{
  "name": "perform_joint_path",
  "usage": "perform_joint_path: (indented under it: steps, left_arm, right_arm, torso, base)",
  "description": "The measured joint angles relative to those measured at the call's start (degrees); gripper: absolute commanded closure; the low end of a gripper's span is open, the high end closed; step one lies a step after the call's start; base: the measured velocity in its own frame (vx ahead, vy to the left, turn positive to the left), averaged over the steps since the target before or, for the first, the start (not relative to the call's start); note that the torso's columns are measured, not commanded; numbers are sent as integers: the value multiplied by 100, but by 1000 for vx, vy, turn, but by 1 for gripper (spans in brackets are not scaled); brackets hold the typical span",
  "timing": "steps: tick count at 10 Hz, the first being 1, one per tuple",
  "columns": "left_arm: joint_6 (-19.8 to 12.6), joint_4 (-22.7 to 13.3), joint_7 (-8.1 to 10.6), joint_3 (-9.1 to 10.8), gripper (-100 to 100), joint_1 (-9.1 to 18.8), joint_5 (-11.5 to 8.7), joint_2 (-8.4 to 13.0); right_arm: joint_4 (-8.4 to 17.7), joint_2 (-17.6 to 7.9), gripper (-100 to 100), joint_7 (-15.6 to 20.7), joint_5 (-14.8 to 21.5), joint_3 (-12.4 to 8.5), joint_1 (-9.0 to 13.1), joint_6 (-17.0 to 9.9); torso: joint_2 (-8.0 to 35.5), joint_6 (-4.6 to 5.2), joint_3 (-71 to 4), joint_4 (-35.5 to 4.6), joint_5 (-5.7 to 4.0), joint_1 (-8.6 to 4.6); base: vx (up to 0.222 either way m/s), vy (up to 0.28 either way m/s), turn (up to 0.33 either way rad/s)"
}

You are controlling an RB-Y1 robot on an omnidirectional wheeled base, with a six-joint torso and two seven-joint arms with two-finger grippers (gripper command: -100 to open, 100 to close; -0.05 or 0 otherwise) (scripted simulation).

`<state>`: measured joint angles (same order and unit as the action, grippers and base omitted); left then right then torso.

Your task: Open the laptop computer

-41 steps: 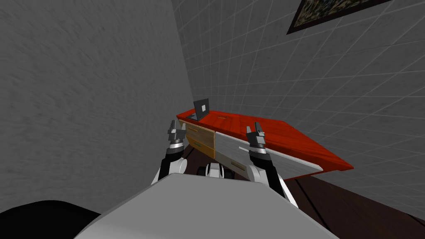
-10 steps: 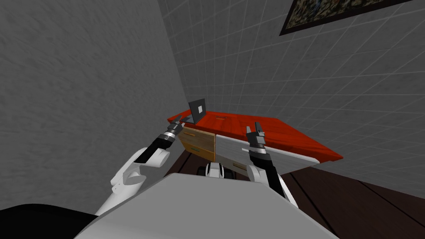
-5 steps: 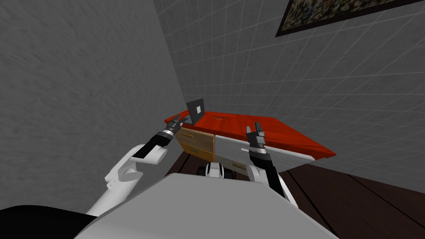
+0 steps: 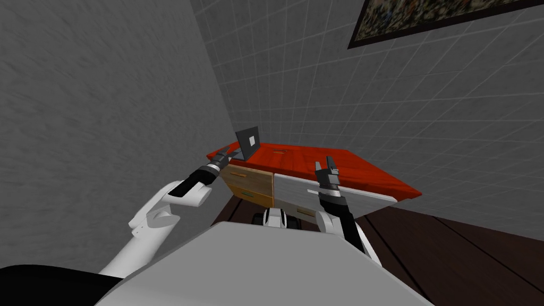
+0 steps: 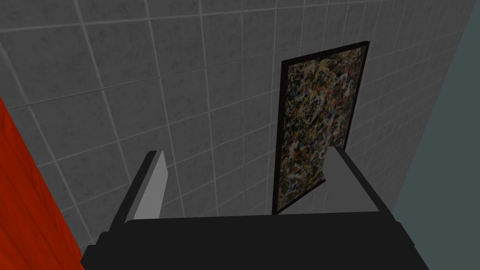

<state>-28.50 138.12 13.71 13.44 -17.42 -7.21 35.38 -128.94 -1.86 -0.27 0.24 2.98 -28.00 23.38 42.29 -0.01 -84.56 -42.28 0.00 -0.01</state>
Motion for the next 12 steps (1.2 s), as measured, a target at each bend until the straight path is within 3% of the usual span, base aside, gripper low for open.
perform_joint_path:
  steps: [12]
  left_arm:
    - [-1795, 11, 271, 492, -100, 476, -131, 912]
  right_arm:
    - [0, 0, 0, 0, 0, 0, 0, 0]
  torso:
    - [1, -1, 0, 0, 0, 1]
  base:
    - [13, -9, -64]
